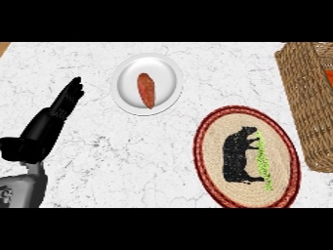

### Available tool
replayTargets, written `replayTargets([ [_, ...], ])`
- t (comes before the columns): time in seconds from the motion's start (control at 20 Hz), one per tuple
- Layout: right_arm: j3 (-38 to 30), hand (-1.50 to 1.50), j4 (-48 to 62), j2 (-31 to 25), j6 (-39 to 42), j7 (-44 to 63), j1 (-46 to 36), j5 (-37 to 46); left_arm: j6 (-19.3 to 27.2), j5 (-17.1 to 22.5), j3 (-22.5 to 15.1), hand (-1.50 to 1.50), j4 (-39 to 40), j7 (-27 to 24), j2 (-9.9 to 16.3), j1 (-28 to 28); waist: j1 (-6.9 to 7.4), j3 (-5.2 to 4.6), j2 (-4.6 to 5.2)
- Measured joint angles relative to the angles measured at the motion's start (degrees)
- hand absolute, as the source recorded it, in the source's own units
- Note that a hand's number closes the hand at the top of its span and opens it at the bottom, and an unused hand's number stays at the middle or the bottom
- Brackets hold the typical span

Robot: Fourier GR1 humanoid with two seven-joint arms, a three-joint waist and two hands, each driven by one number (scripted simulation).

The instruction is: Pick the squash from the placemat and place it in the basket

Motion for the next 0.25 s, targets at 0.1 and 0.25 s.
replayTargets([
  [0.1, -1.48, -1.50, 1.73, -1.51, 1.53, 1.30, -1.06, -1.62, 0.10, 0.17, -0.15, 0.00, -0.58, 1.17, -0.22, -0.64, -0.02, 0.00, 0.01],
  [0.25, -4.27, -1.50, 4.72, -4.55, 4.76, 3.81, -1.87, -4.52, 0.12, 0.18, 0.03, 0.00, -0.94, 1.19, -0.07, -0.55, -0.07, 0.01, 0.03],
])
